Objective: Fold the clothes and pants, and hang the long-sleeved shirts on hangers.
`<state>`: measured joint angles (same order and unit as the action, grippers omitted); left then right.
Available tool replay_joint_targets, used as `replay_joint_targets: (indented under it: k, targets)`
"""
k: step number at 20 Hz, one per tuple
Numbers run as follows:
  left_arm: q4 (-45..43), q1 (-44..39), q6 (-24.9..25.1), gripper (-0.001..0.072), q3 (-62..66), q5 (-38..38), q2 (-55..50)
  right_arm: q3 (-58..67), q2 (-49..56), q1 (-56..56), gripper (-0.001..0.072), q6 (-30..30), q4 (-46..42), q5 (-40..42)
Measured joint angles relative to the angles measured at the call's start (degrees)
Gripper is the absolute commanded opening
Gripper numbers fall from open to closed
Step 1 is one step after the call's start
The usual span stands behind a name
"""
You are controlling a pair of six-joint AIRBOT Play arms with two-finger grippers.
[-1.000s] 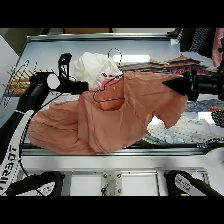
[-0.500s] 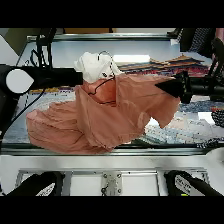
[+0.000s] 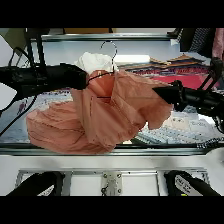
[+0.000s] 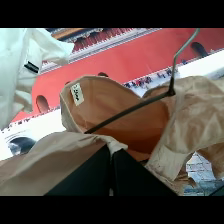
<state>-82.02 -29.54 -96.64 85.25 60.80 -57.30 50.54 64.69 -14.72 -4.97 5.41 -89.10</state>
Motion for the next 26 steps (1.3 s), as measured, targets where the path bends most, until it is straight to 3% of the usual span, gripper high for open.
replay_joint_targets:
  k: [10, 19, 20, 21, 22, 26]
  targets:
    - [-11.91, -12.66, -3.67, 0.0006, 16.55, 10.95, -10.45, -2.67, -0.24, 7.10, 0.0002, 2.49, 8.09, 2.03]
    - [-12.94, -20.72, -4.92, 0.0011, 9.49, 13.62, -5.95, -2.67, -0.39, 8.68, 0.0002, 2.60, 11.19, 5.84]
    - [-12.96, -21.03, -4.92, 0.0159, 8.24, 13.62, -4.96, -2.67, -0.59, 8.68, 0.0002, 2.47, 11.23, 5.88]
    - [-12.90, -21.24, -4.92, 0.0443, 7.04, 13.66, -3.91, -2.62, -0.79, 8.68, 0.0002, 2.36, 11.41, 6.05]
    - [-12.87, -21.38, -4.92, 0.0499, 6.05, 13.66, -2.95, -2.62, -1.01, 8.68, 0.0002, 2.23, 11.76, 6.43]
    - [-12.94, -21.57, -4.98, 0.0498, 3.89, 13.16, 0.46, -2.56, -1.92, 8.70, 0.0002, 1.99, 13.46, 6.43]
